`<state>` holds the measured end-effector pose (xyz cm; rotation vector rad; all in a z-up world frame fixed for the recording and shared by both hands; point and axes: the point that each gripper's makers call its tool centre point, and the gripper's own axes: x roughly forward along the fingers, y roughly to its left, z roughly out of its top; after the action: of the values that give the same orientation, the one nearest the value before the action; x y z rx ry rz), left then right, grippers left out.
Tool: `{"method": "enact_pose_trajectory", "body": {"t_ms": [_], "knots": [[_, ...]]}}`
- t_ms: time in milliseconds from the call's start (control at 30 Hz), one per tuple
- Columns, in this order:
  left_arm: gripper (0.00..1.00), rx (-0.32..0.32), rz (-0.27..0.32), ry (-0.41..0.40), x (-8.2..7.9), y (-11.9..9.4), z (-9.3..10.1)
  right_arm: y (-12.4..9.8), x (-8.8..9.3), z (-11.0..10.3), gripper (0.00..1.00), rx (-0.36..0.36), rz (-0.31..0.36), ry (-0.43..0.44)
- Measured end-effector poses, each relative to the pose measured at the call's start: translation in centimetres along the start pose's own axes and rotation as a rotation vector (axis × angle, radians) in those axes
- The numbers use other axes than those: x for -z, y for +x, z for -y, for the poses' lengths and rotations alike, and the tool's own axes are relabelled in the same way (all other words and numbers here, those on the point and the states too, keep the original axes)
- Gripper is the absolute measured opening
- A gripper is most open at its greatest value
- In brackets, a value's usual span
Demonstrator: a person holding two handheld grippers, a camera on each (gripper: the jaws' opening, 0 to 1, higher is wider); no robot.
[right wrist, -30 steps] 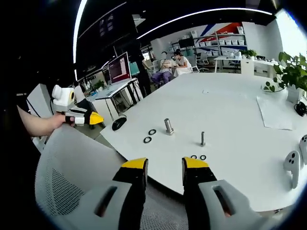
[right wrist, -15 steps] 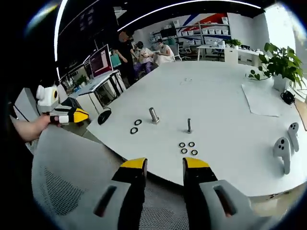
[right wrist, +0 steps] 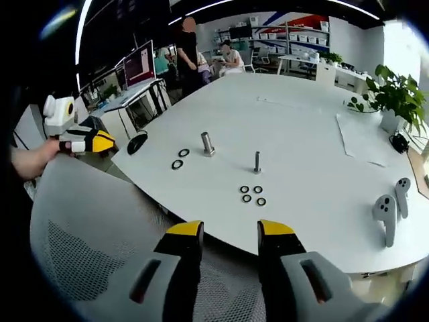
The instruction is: Place the washer onto the threaded stud by aligning its center hole with the stud, sliding it down to the base, and recovering from edge contact or off-axis alignment until the washer reaches the visible bottom stop.
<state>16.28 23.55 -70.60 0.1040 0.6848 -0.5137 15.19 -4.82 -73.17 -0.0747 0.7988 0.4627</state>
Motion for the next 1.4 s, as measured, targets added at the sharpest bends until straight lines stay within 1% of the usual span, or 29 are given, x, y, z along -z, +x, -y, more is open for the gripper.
{"method": "enact_pose_trajectory", "body": {"t_ms": [67, 167, 300, 400, 600, 733, 833, 933, 1067, 1133, 1300, 1400], "knots": [[0.04, 0.002, -0.007, 0.001, 0.1, 0.0, 0.0, 0.0, 0.0, -0.1, 0.34, -0.005, 0.000, 0.006], [0.04, 0.006, 0.005, -0.002, 0.0, 0.0, 0.1, 0.1, 0.3, 0.0, 0.34, 0.002, -0.012, -0.007], [0.04, 0.006, 0.001, -0.006, 0.0, -0.1, 0.1, 0.0, 0.1, 0.3, 0.34, 0.008, -0.002, 0.005], [0.04, 0.005, 0.004, -0.010, -0.1, -0.1, 0.0, 0.0, 0.2, 0.3, 0.34, 0.010, -0.007, 0.008], [0.04, -0.001, 0.006, -0.010, -0.1, -0.1, 0.0, 0.0, 0.1, 0.1, 0.34, -0.001, -0.002, 0.013], [0.04, 0.002, 0.019, -0.017, -0.3, -0.1, 0.0, 0.1, 0.4, 0.2, 0.35, 0.003, -0.027, 0.022], [0.04, 0.000, 0.012, -0.023, -0.2, -0.1, -0.1, 0.1, 0.6, 0.1, 0.35, -0.005, -0.035, 0.012], [0.04, 0.005, 0.015, -0.018, -0.3, -0.1, 0.0, -0.1, -0.1, -0.1, 0.35, -0.016, 0.005, 0.023], [0.04, -0.011, 0.016, -0.026, -0.3, -0.1, -0.3, 0.0, 0.2, -0.1, 0.35, -0.016, -0.010, 0.025], [0.03, -0.013, 0.020, -0.032, -0.3, -0.2, -0.3, 0.1, 0.1, -0.5, 0.35, -0.033, -0.004, 0.024], [0.04, -0.016, 0.008, -0.033, -0.1, -0.2, -0.3, 0.1, 0.0, -0.8, 0.35, -0.056, 0.007, 0.032], [0.04, -0.032, 0.007, -0.046, -0.1, -0.2, -0.7, 0.1, -0.1, -1.1, 0.35, -0.069, 0.012, 0.030]]}}
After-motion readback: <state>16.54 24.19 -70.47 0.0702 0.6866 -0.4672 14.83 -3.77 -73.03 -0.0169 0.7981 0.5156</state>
